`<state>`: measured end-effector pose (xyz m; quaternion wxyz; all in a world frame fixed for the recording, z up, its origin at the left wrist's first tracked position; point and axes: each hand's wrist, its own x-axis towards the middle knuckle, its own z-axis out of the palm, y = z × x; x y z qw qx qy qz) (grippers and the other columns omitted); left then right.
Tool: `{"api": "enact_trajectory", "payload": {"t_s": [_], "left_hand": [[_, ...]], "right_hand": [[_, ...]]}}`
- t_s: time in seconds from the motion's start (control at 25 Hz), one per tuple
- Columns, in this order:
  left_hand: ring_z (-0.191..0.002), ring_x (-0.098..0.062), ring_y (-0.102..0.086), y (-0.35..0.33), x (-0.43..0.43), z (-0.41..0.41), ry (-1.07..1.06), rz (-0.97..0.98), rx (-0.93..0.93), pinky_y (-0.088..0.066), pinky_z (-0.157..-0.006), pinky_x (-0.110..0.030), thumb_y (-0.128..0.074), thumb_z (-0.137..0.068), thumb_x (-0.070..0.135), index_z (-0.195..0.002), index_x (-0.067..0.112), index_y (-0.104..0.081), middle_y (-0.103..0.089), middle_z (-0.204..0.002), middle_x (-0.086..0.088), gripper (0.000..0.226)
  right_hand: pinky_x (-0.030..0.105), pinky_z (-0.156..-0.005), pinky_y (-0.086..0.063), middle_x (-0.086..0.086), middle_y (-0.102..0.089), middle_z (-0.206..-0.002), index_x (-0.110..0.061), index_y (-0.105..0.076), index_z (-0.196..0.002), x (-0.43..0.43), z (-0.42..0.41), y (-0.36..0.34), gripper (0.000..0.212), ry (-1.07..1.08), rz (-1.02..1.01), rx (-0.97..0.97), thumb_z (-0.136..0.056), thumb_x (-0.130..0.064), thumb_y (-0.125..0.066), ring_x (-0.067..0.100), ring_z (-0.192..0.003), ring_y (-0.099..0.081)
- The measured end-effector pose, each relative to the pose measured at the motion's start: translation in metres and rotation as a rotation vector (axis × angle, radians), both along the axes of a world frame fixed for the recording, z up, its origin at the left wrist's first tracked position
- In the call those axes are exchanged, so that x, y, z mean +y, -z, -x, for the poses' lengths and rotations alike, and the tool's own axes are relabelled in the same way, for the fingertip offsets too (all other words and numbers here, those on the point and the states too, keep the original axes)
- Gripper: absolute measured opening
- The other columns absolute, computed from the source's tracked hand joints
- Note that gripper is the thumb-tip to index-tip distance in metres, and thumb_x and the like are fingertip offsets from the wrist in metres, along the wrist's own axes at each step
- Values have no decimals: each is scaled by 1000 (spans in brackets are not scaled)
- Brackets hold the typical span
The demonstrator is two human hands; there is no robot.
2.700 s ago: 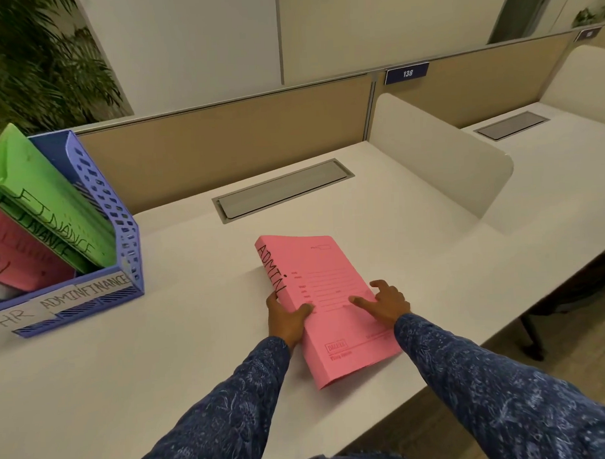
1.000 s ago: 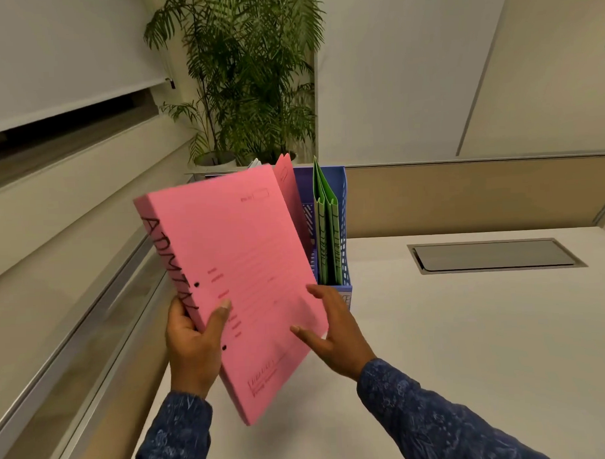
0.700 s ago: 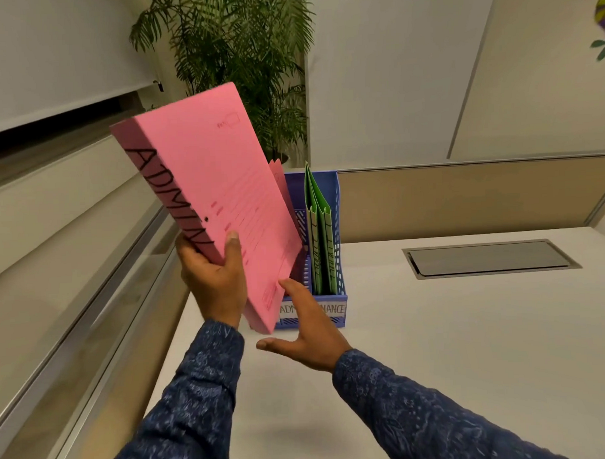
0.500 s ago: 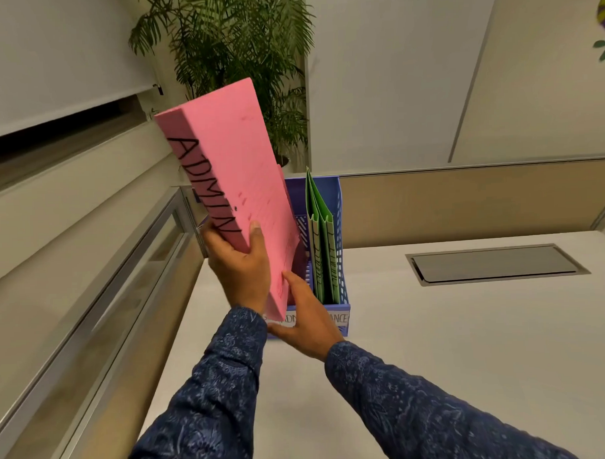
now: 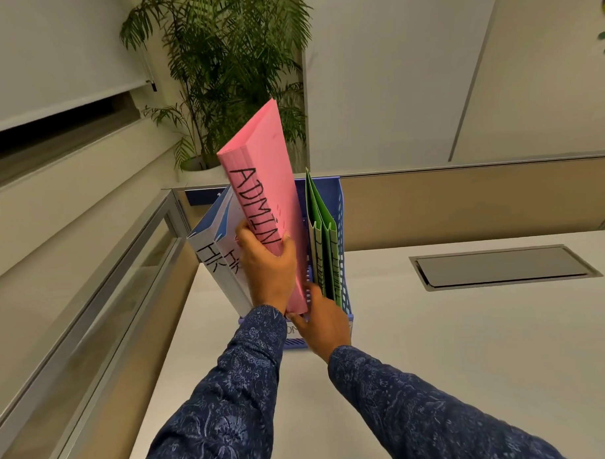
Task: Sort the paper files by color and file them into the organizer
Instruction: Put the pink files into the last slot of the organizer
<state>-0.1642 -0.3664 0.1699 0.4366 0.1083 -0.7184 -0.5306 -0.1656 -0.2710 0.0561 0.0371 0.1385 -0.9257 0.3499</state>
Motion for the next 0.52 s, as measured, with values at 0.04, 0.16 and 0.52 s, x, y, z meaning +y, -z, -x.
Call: {"api": "enact_trajectory", "payload": {"t_s": [0.04,0.16,0.52], "left_hand": [[-83,-10,-65,2,0,2,9,7,-8,-60,-69,-23,-68,-80,14,-125,16,-38,-61,-109,-10,54],[-93,8,-62,7,-3,4,55,32,7,-55,-76,-11,-68,-80,11,-128,18,-38,-58,-113,3,57],[-113,2,-58,14,-10,0,139,63,-41,-49,-89,-9,-69,-83,13,-127,32,-37,-58,-125,5,57]], "right_hand": [[37,-68,-54,0,-71,-107,-26,-40,-130,0,2,4,57,22,-31,7,-84,-48,-66,26,-89,-69],[36,-64,-51,3,-73,-97,-25,-47,-125,2,5,11,44,87,-99,29,-88,-45,-61,29,-85,-69],[40,-70,-56,4,-72,-97,-24,-54,-112,5,7,17,30,105,-122,38,-91,-44,-55,31,-86,-68]]}}
